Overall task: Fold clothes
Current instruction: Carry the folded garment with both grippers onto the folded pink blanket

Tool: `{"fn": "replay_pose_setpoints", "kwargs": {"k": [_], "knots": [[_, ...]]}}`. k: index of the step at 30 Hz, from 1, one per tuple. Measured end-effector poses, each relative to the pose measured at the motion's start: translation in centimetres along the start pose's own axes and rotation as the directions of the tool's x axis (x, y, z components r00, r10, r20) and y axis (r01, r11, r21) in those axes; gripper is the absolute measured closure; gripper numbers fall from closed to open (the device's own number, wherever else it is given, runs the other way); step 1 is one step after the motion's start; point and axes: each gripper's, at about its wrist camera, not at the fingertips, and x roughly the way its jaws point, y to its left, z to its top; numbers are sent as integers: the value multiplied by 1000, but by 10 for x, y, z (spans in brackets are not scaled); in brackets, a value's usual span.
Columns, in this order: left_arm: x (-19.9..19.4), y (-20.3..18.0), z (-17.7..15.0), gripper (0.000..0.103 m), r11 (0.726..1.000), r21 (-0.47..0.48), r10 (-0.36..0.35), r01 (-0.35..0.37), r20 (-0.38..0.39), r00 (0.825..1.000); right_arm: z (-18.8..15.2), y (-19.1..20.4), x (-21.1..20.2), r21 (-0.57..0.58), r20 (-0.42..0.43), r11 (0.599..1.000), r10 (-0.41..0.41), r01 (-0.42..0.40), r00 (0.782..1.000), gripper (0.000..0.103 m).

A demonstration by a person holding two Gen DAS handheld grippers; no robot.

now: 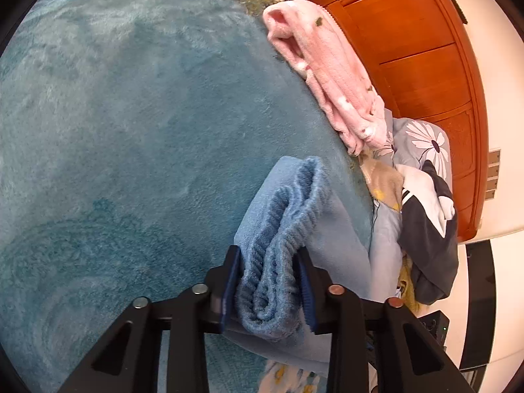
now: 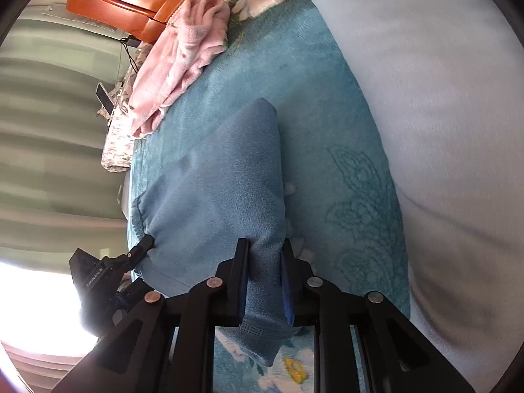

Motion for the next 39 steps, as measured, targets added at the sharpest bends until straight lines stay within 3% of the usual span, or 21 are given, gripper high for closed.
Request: {"fn": "replay_pose_setpoints", "kwargs": {"k": [7,14,20,23,25,29,32,35,39], "knots": [[-7,-56,34,73,980,200,-11,4,36,999,39,30,-17,-87,74,995,48,-41,996,87],[-4,-99,110,74,941,337,-16,-4,57,998,112,96,-21,-198,160,978,100,-68,982,88],[-12,-150,186,74,867,496,-13,-55,133,991,173,159,-24,-285,244,955,160,-87,957,88],[-2,-165,224,74,850,516,19,-106,173,985,204,188,-16,-326,288,944,154,-55,945,88],[9,-172,244,75,838,516,81,-175,199,977,223,203,-4,-325,296,945,135,-34,946,88],[38,-184,266,76,774,573,168,-268,221,961,251,224,19,-312,327,949,72,36,942,88],[51,-190,278,76,734,604,193,-312,255,948,265,230,32,-307,352,949,45,70,935,88],[67,-192,284,73,683,611,252,-400,317,914,278,222,55,-274,349,955,-14,116,937,88],[98,-167,280,73,645,613,370,-457,273,888,281,198,90,-194,319,959,-136,205,938,88]]}}
